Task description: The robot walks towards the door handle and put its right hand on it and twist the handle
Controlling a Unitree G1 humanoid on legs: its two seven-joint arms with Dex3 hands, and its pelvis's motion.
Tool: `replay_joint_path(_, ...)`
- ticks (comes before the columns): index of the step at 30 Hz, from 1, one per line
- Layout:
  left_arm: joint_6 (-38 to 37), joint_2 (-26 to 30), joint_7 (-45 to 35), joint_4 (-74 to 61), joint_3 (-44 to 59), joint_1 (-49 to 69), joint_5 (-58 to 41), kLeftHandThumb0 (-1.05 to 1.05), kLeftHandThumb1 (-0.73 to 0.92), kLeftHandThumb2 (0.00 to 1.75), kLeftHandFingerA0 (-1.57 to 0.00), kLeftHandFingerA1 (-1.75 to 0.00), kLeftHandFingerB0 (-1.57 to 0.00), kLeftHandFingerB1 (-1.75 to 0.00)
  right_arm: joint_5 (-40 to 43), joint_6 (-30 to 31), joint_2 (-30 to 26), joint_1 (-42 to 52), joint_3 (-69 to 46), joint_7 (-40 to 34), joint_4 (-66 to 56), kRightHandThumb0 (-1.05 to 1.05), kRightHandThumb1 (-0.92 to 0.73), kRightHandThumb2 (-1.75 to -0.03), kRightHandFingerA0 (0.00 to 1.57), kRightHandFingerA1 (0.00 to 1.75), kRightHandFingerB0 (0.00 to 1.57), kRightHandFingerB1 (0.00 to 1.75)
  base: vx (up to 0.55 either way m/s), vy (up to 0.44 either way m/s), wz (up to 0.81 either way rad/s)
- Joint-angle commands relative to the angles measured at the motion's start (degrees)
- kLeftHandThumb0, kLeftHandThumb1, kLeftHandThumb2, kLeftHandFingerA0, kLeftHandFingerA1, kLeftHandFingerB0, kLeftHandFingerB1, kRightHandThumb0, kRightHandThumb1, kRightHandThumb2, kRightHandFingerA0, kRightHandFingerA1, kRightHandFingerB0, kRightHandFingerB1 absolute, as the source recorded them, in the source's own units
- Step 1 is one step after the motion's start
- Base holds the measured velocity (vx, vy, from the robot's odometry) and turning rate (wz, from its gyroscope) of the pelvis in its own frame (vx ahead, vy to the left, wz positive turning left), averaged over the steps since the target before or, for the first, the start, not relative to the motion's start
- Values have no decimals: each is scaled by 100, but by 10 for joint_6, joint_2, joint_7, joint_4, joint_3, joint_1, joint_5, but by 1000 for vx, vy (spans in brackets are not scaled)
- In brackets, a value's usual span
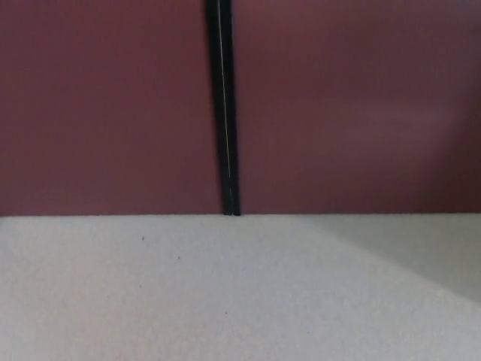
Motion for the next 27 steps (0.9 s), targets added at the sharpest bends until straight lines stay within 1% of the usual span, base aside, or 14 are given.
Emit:
replay_joint_path(1, 1, 6, 7, 5, -2, 4, 3, -4, 47, 89, -30, -54, -18, -48, 49, 121, 93, 223, 54, 16, -457, -49, -61, -59, 30, 33, 28, 31, 121, -97, -2)
replay_joint_path(2, 1, 6, 8, 4, -2, 4, 2, -4, 47, 89, -30, -54, -18, -48, 24, 98, 66, 183, 53, 24, -379, -50, -59, -58, 29, 33, 27, 31, 152, -80, -5)
replay_joint_path(3, 1, 5, 8, 4, -2, 4, 2, -4, 47, 89, -30, -54, -18, -48, 21, 78, 39, 128, 40, 44, -276, -50, -59, -58, 29, 33, 27, 31, 148, -50, -1)
replay_joint_path(4, -1, 6, 8, 3, -3, 5, 4, -4, 47, 89, -30, -54, -18, -48, 3, 22, 21, 46, 24, 8, -92, -51, -57, -58, 29, 33, 27, 31, 151, -40, -10)
replay_joint_path(5, 0, 5, 10, 3, -4, 5, 4, -4, 47, 89, -30, -54, -18, -48, -3, 15, 17, 22, 21, -16, -40, -52, -54, -57, 32, 34, 28, 31, 156, -36, -3)
replay_joint_path(7, 0, 6, 10, 4, -6, 5, 6, -4, 47, 89, -30, -54, -18, -48, -3, 8, 16, 16, 24, -24, -26, -52, -53, -56, 33, 35, 29, 31, 171, 18, -5)
replay_joint_path(9, -2, 6, 10, 6, -8, 5, 6, -4, 47, 89, -29, -53, -18, -48, 7, 6, 16, 18, 21, -14, -29, -50, -53, -57, 32, 35, 30, 32, 268, 75, 0)
replay_joint_path(15, -8, 10, 14, 6, -22, 6, 16, -4, 47, 89, -29, -53, -18, -48, 6, 10, 6, 6, 26, -6, -6, -50, -54, -57, 32, 35, 30, 32, 171, 185, 1)
replay_joint_path(19, -14, 14, 25, 6, -44, 7, 29, -4, 46, 89, -28, -53, -18, -48, -1, 13, 5, -1, 37, -11, 0, -52, -55, -57, 32, 35, 30, 32, 112, -52, 3)
replay_joint_path(22, -16, 19, 29, 6, -56, 1, 37, -4, 46, 88, -28, -53, -17, -48, 2, 17, 5, -11, 39, -12, 2, -53, -55, -57, 32, 35, 29, 32, 129, -194, 3)
replay_joint_path(24, -17, 20, 29, 6, -60, 1, 37, -4, 46, 88, -28, -53, -17, -48, 3, 17, 5, -13, 39, -12, 4, -52, -55, -57, 32, 35, 29, 32, 168, -111, -49)
replay_joint_path(27, -18, 22, 30, 6, -63, -1, 36, -4, 46, 88, -30, -54, -17, -48, 0, 20, 6, -20, 43, -15, 8, -52, -55, -57, 33, 35, 29, 31, 165, -76, 13)
